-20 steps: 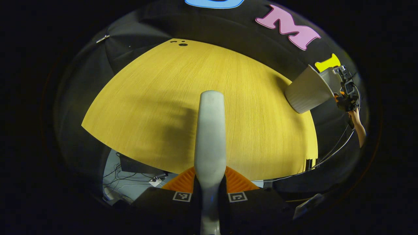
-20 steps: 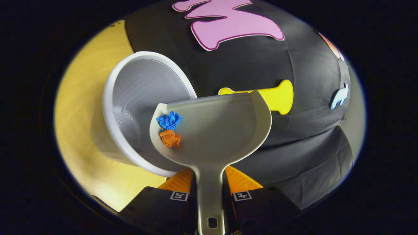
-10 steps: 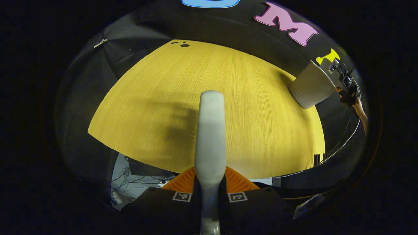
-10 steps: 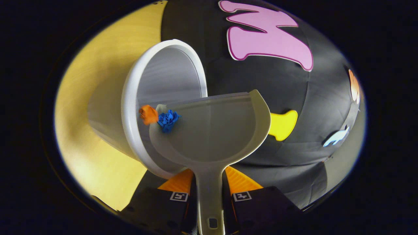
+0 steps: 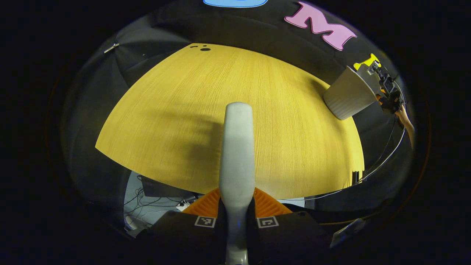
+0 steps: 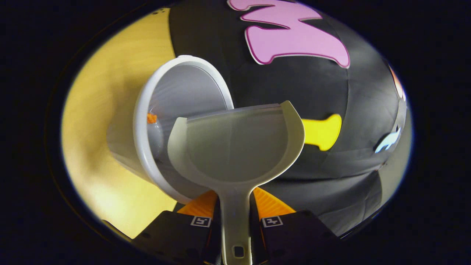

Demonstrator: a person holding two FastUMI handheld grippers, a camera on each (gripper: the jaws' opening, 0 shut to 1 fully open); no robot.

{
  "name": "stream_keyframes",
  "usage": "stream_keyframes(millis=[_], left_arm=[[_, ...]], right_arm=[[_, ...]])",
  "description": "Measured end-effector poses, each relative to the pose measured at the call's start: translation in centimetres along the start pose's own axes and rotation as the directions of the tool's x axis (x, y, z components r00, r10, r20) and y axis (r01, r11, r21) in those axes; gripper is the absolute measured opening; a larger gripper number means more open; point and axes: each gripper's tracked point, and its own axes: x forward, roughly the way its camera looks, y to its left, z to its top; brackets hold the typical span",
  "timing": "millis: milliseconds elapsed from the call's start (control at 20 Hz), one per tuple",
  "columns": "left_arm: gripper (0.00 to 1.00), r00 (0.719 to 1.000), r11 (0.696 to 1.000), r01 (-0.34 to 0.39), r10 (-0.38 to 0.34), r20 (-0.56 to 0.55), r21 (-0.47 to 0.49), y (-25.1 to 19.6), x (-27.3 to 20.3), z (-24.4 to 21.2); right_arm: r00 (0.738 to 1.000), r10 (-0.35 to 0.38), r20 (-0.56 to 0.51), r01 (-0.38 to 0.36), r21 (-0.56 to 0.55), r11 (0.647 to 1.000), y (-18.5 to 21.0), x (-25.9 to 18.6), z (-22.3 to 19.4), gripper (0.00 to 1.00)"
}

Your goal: Pick up the small broom and dustpan from the desktop, sweep the trash into the dustpan with the broom, and then empty the trash into the garbage bin.

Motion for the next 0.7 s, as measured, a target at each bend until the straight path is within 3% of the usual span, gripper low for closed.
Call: stream_keyframes(millis=[300, 500, 700], left_arm=[[0.26, 1.000, 0.999, -0.008, 0.008, 0.002, 0.046, -0.2, 0.4, 0.9], [0.26, 1.000, 0.995, 0.009, -0.008, -0.002, 0.094, -1.1, 0.8, 1.3], [0.26, 0.998, 0.981, 0.016, -0.027, 0.054, 0.194, -2.5, 0.6, 3.0]], right_arm=[[0.999, 0.029, 0.020, -0.033, 0.257, 0.966, -2.3, -2.3, -0.7, 0.35], [0.999, -0.010, 0.050, -0.013, 0.439, 0.898, -4.8, -4.4, -0.4, 0.35], [0.992, 0.017, 0.128, -0.091, 0.596, 0.798, -5.8, -6.5, 1.0, 0.35]])
